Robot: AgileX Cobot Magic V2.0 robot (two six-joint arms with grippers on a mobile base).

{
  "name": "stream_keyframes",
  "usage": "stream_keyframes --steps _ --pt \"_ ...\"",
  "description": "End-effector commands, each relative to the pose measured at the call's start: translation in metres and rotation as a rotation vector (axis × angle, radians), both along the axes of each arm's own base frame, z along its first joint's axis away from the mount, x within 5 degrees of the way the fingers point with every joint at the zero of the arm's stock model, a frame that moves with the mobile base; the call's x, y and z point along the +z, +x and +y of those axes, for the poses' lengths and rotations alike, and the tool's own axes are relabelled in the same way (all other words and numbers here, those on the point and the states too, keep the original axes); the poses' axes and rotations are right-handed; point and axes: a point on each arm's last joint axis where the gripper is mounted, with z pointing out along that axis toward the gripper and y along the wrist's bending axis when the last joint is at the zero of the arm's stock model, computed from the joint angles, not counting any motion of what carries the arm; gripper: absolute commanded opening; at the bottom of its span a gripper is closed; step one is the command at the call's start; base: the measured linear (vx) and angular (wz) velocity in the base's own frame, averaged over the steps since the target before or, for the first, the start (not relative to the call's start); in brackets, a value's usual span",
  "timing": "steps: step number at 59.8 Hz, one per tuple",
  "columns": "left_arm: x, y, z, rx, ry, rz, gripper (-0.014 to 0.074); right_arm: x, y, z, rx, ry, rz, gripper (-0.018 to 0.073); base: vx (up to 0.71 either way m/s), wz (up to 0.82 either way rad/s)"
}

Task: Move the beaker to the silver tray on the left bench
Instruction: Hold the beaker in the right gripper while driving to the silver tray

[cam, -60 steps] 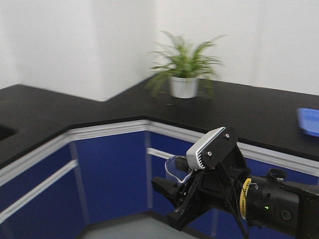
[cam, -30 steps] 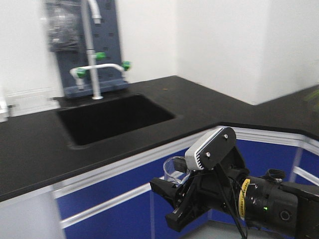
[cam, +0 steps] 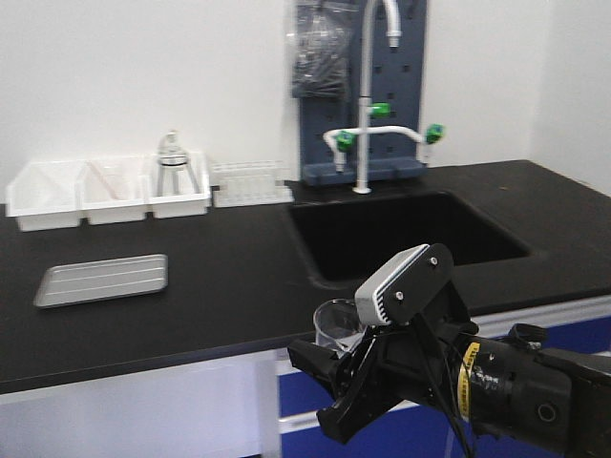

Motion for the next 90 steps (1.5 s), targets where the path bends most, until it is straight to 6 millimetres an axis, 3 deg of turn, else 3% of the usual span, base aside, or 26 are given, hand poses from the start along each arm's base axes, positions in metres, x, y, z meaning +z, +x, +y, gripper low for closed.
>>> stream_keyframes --steps 1,38,90 --pt "0.0009 0.0019 -0.0008 -0.01 -0.005 -0.069 0.0001 0.0221 -0.0053 -0.0009 0.015 0.06 -0.053 -0.0011 0.15 0.52" --pt "0.0009 0.0019 -0.0008 -0.01 -0.005 -0.069 0.0001 0.0221 -0.0053 -0.0008 0.015 0.061 -0.053 -0.0011 0.2 0.4" --pt "0.0009 0.0019 -0.0008 -0.01 -0.005 -0.069 0.0001 0.0221 -0.0053 -0.0008 0.015 0.061 -0.053 -0.0011 0.31 0.01"
